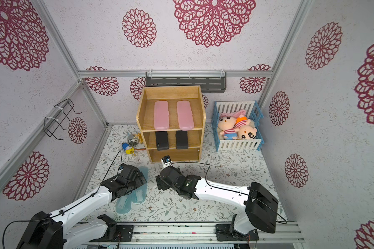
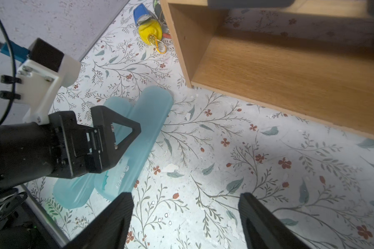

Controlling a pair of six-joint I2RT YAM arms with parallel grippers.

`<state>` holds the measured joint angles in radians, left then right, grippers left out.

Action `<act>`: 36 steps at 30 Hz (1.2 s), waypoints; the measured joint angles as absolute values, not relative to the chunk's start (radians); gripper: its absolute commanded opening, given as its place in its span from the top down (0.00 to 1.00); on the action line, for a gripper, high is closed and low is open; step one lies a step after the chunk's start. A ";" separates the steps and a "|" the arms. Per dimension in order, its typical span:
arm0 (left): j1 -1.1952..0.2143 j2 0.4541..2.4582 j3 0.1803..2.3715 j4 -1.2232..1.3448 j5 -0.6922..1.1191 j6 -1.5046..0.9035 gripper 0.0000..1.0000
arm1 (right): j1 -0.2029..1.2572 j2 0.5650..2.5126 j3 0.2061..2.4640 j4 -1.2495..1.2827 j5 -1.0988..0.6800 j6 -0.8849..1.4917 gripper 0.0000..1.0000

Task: Place the pencil cases on the shelf according to color
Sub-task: Move the pencil case to the center of the board.

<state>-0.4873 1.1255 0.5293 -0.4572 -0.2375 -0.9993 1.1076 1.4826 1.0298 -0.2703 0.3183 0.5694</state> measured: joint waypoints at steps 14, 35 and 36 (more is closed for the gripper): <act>-0.510 1.334 0.619 -0.387 -0.270 -0.977 0.03 | 1.109 1.456 0.978 -0.271 0.326 0.567 0.13; -0.521 1.415 0.649 -0.385 -0.332 -0.969 0.03 | 1.110 1.439 0.931 -0.290 0.348 0.561 0.12; -0.521 1.414 0.648 -0.383 -0.332 -0.969 0.03 | 1.110 1.433 0.926 -0.294 0.349 0.562 0.12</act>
